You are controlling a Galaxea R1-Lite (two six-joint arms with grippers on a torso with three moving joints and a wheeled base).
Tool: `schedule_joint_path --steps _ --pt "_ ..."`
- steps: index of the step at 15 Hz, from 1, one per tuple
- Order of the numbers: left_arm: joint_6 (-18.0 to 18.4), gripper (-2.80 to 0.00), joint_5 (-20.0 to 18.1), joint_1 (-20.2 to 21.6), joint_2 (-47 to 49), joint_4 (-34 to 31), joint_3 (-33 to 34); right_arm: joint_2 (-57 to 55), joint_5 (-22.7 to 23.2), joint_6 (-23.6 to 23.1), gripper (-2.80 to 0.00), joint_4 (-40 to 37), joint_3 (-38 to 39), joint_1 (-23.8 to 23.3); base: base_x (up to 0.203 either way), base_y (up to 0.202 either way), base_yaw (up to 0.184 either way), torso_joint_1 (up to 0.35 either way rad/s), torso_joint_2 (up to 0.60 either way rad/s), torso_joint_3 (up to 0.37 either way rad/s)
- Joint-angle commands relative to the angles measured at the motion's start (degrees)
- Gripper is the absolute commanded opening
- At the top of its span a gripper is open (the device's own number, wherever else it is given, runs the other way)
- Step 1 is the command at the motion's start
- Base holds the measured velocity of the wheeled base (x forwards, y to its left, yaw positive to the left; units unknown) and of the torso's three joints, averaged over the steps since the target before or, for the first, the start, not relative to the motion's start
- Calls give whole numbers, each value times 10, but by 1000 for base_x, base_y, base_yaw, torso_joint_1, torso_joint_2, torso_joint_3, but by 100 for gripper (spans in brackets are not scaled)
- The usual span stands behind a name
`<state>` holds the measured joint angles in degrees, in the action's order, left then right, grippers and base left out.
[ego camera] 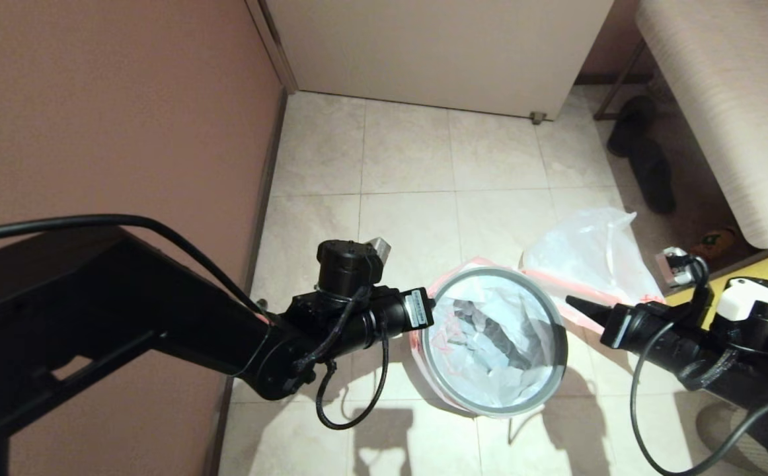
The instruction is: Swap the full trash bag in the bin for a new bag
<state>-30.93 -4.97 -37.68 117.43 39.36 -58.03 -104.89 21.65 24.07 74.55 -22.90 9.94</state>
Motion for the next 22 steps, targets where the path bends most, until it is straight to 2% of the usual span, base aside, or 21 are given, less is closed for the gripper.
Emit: schedule_joint_path --steps 1,3,5,7,8,9,12,16,17,20,22 --pt "16 -280 37 -8 -79 -11 21 116 -26 -26 -280 -60 9 14 0 0 0 0 0 0" --pt "62 -280 85 -15 -156 -50 53 184 -102 -111 -280 -172 14 29 0 0 0 0 0 0" --pt "105 -280 156 -23 -246 -76 94 263 -152 -180 -280 -259 24 27 0 0 0 0 0 0" --pt "134 -280 241 -33 -324 -96 141 350 -185 -213 -280 -339 30 20 0 0 0 0 0 0" --pt "149 -280 271 -33 -363 -102 173 405 -201 -223 -280 -388 32 19 0 0 0 0 0 0" --pt "161 -280 285 -23 -394 -104 201 450 -212 -228 -280 -433 33 18 0 0 0 0 0 0" --pt "198 -280 300 38 -523 -106 253 619 -237 -243 -280 -581 21 3 0 0 0 0 0 0" --pt "274 -280 307 169 -699 -104 311 817 -251 -252 -280 -833 -31 -31 0 0 0 0 0 0" --pt "287 -280 307 202 -738 -105 331 856 -253 -253 -280 -876 -41 -37 0 0 0 0 0 0" --pt "315 -280 308 278 -836 -109 379 935 -260 -251 -280 -940 -45 -84 0 0 0 0 0 0" --pt "319 -280 306 302 -906 -138 402 978 -261 -258 -280 -979 -43 -95 0 0 0 0 0 0"
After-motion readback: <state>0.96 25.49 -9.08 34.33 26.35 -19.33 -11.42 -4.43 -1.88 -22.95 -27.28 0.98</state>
